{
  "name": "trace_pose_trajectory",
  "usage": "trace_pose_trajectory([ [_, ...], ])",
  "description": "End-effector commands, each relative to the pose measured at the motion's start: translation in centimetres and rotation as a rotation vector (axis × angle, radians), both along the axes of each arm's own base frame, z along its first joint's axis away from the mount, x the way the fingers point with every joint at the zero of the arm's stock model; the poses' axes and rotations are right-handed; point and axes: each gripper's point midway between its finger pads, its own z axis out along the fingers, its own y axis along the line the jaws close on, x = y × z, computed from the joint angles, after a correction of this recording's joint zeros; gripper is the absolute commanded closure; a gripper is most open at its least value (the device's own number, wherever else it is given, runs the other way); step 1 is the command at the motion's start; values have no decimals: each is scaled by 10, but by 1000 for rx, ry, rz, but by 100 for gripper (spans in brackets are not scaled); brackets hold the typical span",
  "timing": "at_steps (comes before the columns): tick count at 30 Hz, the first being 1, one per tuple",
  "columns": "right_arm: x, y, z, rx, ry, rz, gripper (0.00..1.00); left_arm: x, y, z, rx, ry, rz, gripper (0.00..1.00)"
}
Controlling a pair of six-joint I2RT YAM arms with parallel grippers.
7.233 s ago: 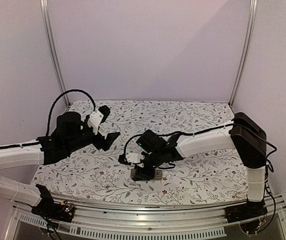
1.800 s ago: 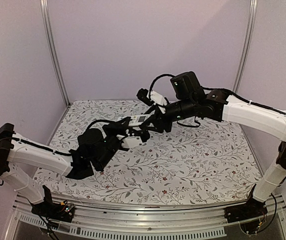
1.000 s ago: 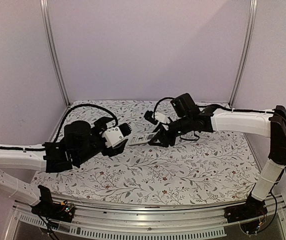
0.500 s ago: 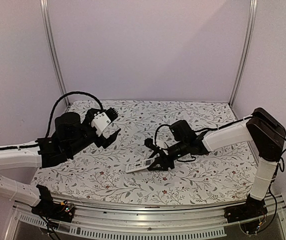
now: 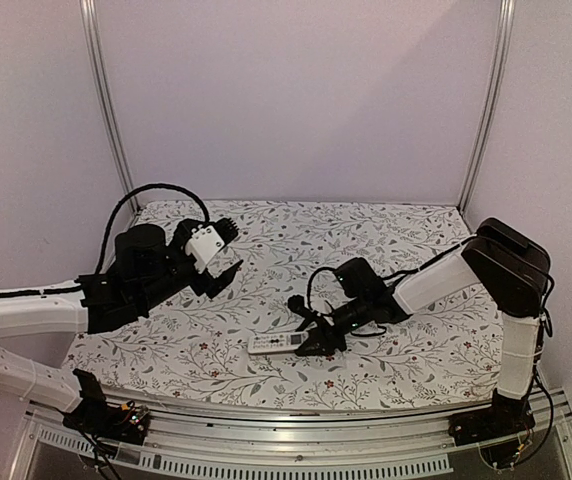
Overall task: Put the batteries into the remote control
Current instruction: Place the remote control at the center of the board.
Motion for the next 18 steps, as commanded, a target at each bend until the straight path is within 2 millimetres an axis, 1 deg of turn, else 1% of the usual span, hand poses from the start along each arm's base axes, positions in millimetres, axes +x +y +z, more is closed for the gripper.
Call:
trace_pose_trajectory([
  [1,-7,-20,-49,-156,46,-30,63,3,2,-3,-2,14,3,9],
  [5,-3,-23,-55,-187,21,-35,52,3,3,-2,-4,12,5,9],
  [6,-3,-23,-55,-191,15,-31,47,3,3,-1,-6,10,4,9],
  [8,-1,-22,-52,-199,2,-30,27,3,4,-1,-6,10,5,9],
  [10,1,-21,-45,-200,-27,-31,4,3,3,-1,-9,10,3,9],
  [11,2,-21,-43,-199,-39,-33,1,2,3,-1,-8,11,1,9],
  [14,6,-19,-27,-185,-69,-38,1,3,4,-1,-11,13,5,9],
  [16,10,-16,-10,-162,-86,-47,1,5,7,1,-30,18,17,9],
  [17,13,-14,2,-137,-96,-62,1,8,9,2,-47,23,30,8],
  [18,20,-10,23,-89,-112,-85,1,12,13,4,-69,29,52,8],
])
